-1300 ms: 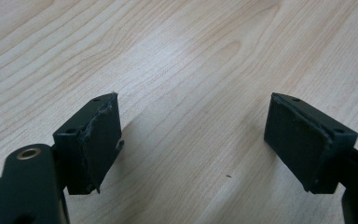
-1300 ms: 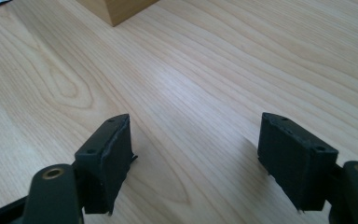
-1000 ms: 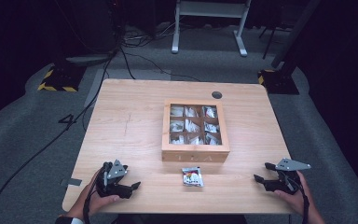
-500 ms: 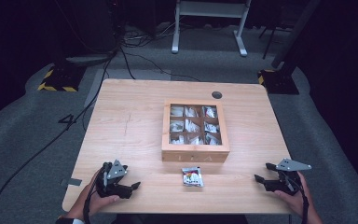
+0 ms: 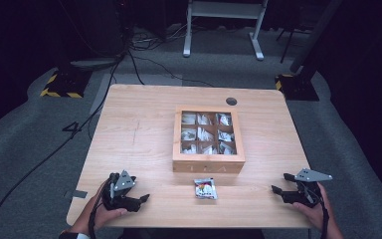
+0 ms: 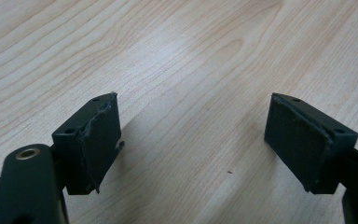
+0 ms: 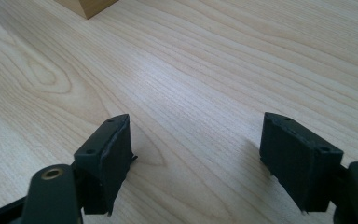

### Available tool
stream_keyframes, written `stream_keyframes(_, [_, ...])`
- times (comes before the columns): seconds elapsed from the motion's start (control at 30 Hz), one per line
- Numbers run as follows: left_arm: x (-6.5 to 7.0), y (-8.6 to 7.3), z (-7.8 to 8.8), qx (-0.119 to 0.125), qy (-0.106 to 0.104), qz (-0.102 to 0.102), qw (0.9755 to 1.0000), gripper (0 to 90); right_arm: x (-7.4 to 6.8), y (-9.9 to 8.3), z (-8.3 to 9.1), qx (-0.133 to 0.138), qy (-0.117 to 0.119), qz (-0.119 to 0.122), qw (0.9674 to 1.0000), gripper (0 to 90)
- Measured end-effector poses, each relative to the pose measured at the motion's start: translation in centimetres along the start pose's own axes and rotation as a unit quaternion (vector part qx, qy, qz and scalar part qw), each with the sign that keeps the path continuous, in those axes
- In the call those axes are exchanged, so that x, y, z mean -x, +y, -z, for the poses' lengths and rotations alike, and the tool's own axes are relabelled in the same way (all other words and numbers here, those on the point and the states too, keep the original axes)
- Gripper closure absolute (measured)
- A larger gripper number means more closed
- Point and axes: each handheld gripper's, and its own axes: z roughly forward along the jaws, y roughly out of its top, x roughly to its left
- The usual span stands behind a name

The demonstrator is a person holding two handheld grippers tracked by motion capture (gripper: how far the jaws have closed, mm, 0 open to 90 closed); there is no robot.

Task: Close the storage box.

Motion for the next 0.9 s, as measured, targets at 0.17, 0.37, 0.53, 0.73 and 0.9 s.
stream_keyframes(0.17, [0.0,0.0,0.0,0.0,0.0,0.0,1.0,18.8,0.0,0.0,0.0,0.0,0.0,0.0,1.0,25.2])
stream_keyframes(0.37, [0.0,0.0,-0.01,0.0,-0.001,0.0,1.0,18.8,0.0,0.0,0.0,0.0,0.0,0.0,1.0,25.2])
stream_keyframes(0.53, [-0.05,0.0,-0.01,0.0,-0.003,-0.001,1.0,18.8,0.0,0.0,0.0,0.0,0.0,0.0,1.0,25.2])
stream_keyframes(0.73, [-0.13,0.01,-0.04,0.001,-0.004,-0.002,1.0,18.8,0.0,0.0,0.0,0.0,0.0,0.0,1.0,25.2])
stream_keyframes(0.9, [-0.14,0.01,-0.03,0.001,-0.004,-0.002,1.0,18.8,0.01,0.0,0.0,0.0,0.0,0.0,1.0,25.2])
